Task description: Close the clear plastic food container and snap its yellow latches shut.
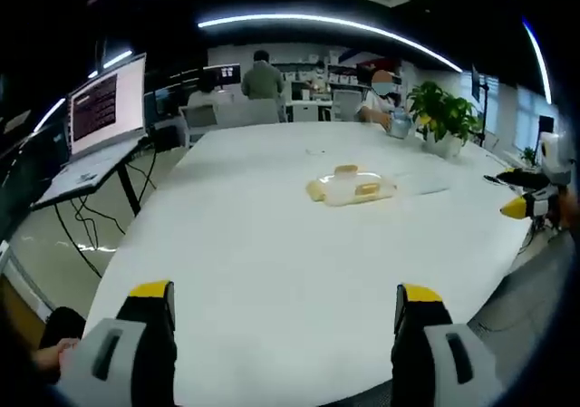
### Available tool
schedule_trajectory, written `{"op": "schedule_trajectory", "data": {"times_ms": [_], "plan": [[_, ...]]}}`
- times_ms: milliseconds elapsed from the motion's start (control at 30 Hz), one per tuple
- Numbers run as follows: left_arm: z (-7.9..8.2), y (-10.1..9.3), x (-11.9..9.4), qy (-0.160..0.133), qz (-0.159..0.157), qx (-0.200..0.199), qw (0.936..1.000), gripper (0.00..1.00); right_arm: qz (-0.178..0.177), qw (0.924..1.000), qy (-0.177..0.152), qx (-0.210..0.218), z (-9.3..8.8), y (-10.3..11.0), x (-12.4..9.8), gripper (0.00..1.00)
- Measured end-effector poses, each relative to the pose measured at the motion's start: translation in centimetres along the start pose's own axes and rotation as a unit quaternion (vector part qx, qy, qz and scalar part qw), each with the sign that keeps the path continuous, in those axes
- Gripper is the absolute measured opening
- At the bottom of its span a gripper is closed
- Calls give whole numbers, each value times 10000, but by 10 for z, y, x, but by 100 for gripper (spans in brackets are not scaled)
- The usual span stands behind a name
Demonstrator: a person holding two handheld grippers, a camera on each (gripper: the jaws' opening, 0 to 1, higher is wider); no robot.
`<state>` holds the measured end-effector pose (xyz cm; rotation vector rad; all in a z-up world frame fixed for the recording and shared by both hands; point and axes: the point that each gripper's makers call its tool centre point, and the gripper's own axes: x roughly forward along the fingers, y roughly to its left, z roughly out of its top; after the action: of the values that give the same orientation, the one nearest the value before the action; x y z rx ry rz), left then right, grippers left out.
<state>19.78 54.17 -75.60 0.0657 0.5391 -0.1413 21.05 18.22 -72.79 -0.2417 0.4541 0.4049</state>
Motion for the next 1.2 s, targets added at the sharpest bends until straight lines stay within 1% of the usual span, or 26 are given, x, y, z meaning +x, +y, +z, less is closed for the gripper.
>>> {"op": "schedule_trajectory", "data": {"times_ms": [33,100,133,200,267,333,367,400,467,533,567,600,633,667,767,800,833,900,967,1067,1100,1200], "plan": [[1,1,-1,-25,29,9,10000,99,-18,10000,-35,-64,2,0,1,82],[4,2,-2,-95,49,16,9999,99,-14,10000,14,-69,0,-1,2,83],[3,0,-3,-103,32,14,9999,99,-4,10000,57,-39,-2,0,2,84],[2,-2,-5,-107,26,23,9999,99,-24,10000,43,21,-2,-1,1,84],[4,-1,-6,-169,80,96,9998,99,-42,10000,23,44,-2,-1,0,85],[2,-3,-5,-110,23,12,9999,99,-57,10000,41,47,-3,-2,0,85],[-2,-5,-6,-24,11,-4,10000,99,-65,10000,57,48,-4,-3,0,85],[-2,-6,-7,-5,31,33,10000,99,-72,9999,68,59,-4,-3,0,85],[1,-7,-9,-95,74,198,9997,99,-66,9999,68,141,-5,-4,-1,85],[5,-6,-9,-161,44,183,9997,99,-39,9997,34,249,-5,-4,-2,85],[8,-5,-7,-241,23,106,9997,99,17,9993,-24,361,-5,-3,-2,86],[7,-4,-7,-224,35,97,9997,99,116,9987,-18,493,-6,-1,-1,86],[6,-3,-6,-168,43,87,9998,99,112,9979,45,640,-9,-2,-1,86],[3,-3,-5,-89,21,94,9999,99,68,9980,19,634,-8,-8,1,86],[3,-2,-2,-46,0,177,9998,99,-168,9970,-112,748,-4,-19,-2,87],[4,-1,-1,-68,41,187,9998,99,-362,9967,-91,727,-5,-26,-3,87],[4,1,-1,-66,71,202,9997,99,-476,9966,-68,672,-6,-30,-4,89],[8,3,-2,-161,123,210,9996,99,-436,9959,-147,780,-4,-30,-5,89],[11,6,-3,-248,127,109,9996,99,-398,9954,-186,847,-3,-30,-4,87],[10,8,-1,-196,134,44,9997,99,-413,9951,-128,885,-5,-31,-4,88],[9,5,-2,-196,131,44,9997,99,-414,9951,-139,889,-5,-31,-4,88],[14,4,-2,-302,115,-3,9995,99,-427,9950,-135,889,-5,-32,-4,88]]}}
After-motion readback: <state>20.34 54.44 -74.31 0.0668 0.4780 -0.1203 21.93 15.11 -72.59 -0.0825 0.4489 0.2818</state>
